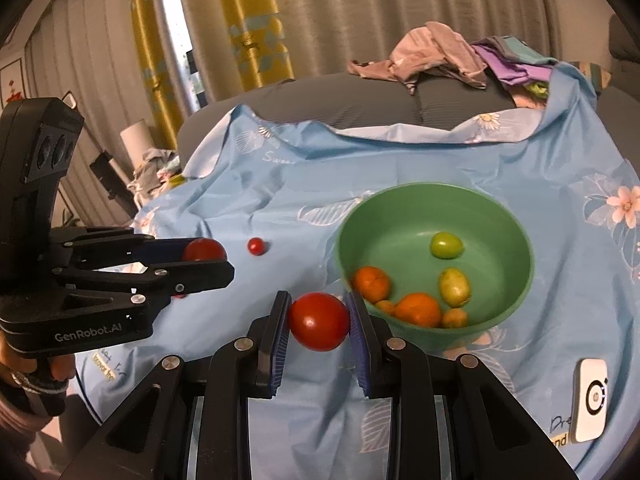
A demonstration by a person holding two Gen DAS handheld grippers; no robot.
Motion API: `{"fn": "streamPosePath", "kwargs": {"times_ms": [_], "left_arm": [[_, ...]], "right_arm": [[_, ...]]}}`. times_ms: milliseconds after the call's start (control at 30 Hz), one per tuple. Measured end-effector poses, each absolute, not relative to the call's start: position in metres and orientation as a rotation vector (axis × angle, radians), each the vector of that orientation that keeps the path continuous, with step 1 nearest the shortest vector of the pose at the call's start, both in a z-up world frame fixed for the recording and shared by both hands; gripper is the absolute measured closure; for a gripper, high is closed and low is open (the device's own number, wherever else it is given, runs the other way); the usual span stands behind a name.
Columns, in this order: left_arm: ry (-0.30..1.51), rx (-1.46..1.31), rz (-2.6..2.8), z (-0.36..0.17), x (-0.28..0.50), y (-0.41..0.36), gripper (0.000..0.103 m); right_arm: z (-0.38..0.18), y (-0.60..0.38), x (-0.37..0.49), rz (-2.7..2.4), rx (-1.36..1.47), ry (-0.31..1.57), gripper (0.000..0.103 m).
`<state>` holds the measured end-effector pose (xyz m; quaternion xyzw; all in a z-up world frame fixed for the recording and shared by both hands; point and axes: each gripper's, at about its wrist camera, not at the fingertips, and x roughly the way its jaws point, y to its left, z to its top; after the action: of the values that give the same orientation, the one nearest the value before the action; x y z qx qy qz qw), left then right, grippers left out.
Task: Organize fruits
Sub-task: 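Carry both red cherry tomatoes over the green bowl and open both tools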
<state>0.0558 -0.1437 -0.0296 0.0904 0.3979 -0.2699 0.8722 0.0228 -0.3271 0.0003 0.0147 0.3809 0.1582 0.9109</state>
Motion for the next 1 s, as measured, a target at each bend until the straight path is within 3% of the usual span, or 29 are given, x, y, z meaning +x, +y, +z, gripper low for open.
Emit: {"fn": "streamPosePath", "kwargs": {"times_ms": [1000], "left_arm": [[0.904,0.229,-0.704,-0.061,0.117,-0.22,0.072]], "right_arm": [[-0.024,-0.39,0.07,0.168,0.085,0.828,0.073]]}}
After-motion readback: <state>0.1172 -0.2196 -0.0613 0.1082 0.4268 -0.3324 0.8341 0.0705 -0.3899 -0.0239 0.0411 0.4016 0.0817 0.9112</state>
